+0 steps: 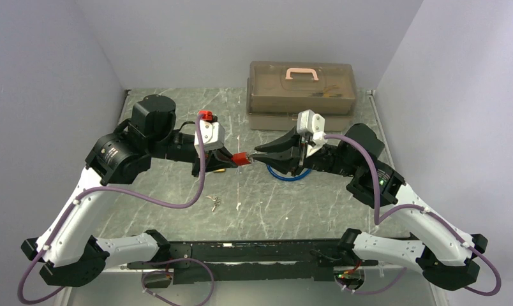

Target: Unlock with the key

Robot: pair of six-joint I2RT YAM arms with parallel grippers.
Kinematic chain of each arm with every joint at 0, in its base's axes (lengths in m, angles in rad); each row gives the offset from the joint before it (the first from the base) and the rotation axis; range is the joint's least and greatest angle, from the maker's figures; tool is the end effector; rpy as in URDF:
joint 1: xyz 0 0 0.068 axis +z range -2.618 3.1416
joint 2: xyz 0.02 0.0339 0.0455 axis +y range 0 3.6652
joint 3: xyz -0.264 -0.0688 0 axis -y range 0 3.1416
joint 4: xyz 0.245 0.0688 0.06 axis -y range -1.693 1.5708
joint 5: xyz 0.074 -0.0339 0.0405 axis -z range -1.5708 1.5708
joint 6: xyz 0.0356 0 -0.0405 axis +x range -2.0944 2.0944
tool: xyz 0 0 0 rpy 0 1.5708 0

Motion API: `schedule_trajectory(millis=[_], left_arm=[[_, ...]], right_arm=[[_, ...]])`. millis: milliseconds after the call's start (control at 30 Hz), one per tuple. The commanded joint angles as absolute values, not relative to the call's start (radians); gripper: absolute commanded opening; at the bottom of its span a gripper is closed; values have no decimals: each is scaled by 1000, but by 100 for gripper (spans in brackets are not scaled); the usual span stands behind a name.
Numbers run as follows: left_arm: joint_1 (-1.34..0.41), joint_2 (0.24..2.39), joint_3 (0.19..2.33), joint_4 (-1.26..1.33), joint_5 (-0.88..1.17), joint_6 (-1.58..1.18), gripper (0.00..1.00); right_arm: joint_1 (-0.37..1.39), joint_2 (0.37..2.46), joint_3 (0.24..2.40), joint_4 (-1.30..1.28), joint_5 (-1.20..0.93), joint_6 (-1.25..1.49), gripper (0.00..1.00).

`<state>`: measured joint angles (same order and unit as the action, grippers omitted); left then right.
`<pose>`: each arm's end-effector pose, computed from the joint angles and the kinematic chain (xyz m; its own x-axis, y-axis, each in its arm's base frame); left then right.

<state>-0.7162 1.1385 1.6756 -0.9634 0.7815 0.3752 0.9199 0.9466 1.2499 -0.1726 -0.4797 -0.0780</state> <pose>0.1190 -0.1368 0.4891 0.0578 0.2945 -0.9539 0.9980 0.0070 0.0627 0.0998 0.1582 0.4719 0.1553 0.0898 -0.9838 -0.9739 0.1810 -0.1372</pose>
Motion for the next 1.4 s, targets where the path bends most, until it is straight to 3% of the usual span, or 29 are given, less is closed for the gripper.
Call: schedule_trajectory(millis=[0, 167, 500, 933, 1367], left_arm=[[-709, 1113, 1677, -931, 816, 361, 0], [-709, 1112, 1674, -929, 817, 359, 0], [-706, 1108, 1678, -930, 819, 356, 0], [-694, 1105, 1680, -922, 836, 340, 0], [-691, 1106, 1681, -913, 848, 332, 0]], right_arm=[[918, 935, 1255, -94, -514, -75, 20], [918, 946, 1260, -105, -565, -71, 0], [917, 989, 1352, -282, -542, -113, 0], [916, 923, 1306, -215, -460, -79, 0], [916, 950, 1281, -174, -511, -45, 0]])
